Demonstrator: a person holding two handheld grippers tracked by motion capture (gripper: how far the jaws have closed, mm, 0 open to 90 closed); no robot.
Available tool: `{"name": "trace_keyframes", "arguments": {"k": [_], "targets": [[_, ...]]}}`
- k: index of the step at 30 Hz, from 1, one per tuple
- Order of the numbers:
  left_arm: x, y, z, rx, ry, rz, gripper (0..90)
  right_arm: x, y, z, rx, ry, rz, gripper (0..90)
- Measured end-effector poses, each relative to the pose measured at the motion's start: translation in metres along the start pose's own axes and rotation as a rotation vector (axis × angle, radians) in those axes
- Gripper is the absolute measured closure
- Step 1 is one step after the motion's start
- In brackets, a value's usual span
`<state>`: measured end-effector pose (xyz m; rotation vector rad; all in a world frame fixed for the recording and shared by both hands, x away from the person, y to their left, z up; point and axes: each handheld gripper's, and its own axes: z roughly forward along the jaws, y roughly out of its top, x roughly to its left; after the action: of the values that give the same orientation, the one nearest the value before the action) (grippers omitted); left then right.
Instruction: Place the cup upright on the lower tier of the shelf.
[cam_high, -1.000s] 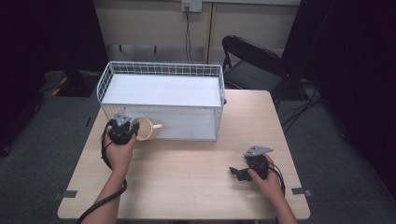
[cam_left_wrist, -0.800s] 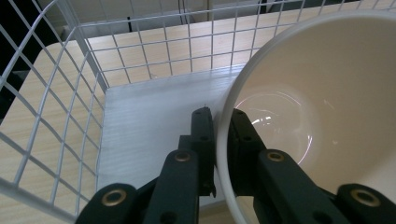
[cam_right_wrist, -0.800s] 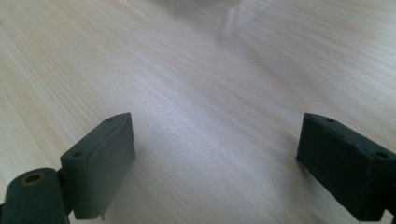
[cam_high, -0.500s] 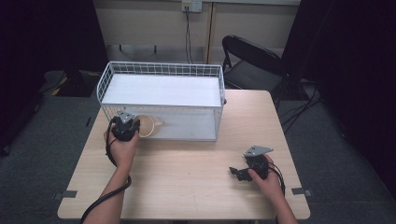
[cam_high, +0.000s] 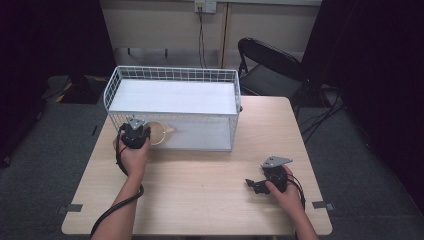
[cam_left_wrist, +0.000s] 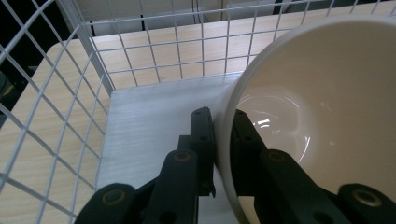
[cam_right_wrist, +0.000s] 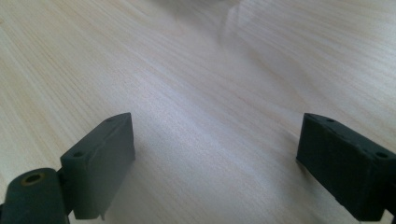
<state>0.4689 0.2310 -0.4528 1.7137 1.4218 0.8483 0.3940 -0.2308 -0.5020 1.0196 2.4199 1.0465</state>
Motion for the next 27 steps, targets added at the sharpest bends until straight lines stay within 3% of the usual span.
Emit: {"name": "trace_keyframes", "arguments": {"k": [11, 14, 16, 22, 27], "targets": [[-0.0004, 0.0022, 0.0034, -0.016, 0.013, -0.015, 81.7, 0.0003, 0.0000, 0.0000, 0.000, -0.002, 0.001, 10.5], [-0.0015, 0.0042, 0.0025, -0.019, 0.007, -0.001, 78.6, 0.0003, 0.0000, -0.0001, 0.000, -0.002, 0.001, 10.5], [-0.0024, 0.0045, 0.0028, -0.024, 0.003, -0.016, 76.0, 0.0003, 0.0000, -0.0001, 0.000, -0.002, 0.001, 10.5], [-0.0038, 0.0036, 0.0053, -0.020, -0.030, -0.046, 60.0, 0.0004, 0.0000, -0.0001, 0.000, -0.002, 0.002, 10.5], [-0.0043, 0.0041, 0.0065, -0.045, -0.044, -0.080, 45.5, 0.0004, 0.0000, 0.0000, 0.000, -0.002, 0.002, 10.5]]}}
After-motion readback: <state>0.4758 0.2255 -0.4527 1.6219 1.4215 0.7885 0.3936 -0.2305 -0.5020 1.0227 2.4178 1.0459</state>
